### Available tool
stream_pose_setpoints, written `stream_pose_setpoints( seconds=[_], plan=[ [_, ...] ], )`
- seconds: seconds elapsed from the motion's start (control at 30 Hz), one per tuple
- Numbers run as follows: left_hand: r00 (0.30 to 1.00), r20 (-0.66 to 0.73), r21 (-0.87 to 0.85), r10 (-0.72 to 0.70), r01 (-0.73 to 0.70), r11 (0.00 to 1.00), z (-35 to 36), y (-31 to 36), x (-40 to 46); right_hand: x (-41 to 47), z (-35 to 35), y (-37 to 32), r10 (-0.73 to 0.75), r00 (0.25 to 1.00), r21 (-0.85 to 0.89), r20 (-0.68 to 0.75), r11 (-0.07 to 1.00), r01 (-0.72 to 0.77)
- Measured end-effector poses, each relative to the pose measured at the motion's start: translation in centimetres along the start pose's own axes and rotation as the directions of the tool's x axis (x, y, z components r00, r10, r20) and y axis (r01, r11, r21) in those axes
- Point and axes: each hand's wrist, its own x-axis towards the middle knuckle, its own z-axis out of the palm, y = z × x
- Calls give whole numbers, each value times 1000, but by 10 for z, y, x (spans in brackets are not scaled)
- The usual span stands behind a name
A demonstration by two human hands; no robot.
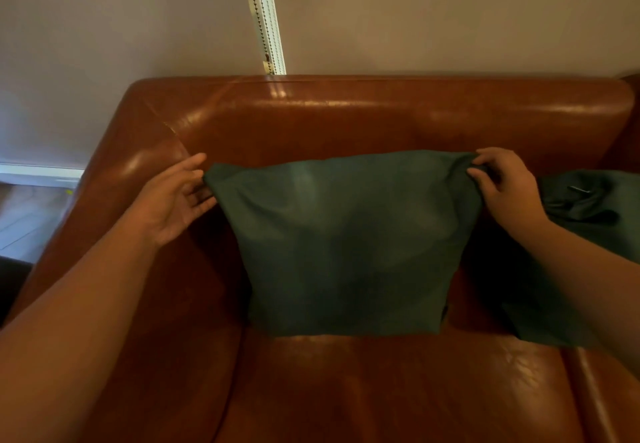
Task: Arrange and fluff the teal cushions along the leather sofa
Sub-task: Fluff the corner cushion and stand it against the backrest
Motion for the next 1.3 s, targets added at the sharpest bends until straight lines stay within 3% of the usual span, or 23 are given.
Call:
stream_pose_setpoints(
  seconds=[0.17,0.5,0.63,0.8,0.9,0.97,1.03,1.2,1.3],
  plan=[
    [997,-24,103,73,-70,992,5,-1,5,3,-1,-3,33,999,44,-2,998,-33],
    [897,-312,136,313,-284,949,-4,-16,24,17,-7,-14,100,995,167,-28,981,-94],
    [894,-348,46,283,-285,957,4,-23,32,20,8,-16,180,984,201,-19,964,-172],
    [934,-299,-86,196,-231,969,-8,-39,11,5,9,-9,143,989,257,-47,958,-126],
    [983,-152,190,107,-77,979,-21,-59,-4,-4,7,-3,138,988,252,-77,961,-114],
    [1000,-12,415,13,-7,910,-22,-74,-18,-8,7,-2,139,987,236,-77,965,-117],
    [995,87,522,-49,-4,853,-13,-84,-30,-11,9,-2,156,985,227,-70,964,-136],
    [997,-11,558,74,-55,828,5,-96,-29,-15,9,-5,155,986,249,-54,959,-137],
    [983,-13,649,186,-133,749,0,-101,-24,-15,8,-5,141,989,251,-54,960,-123]
  ],
)
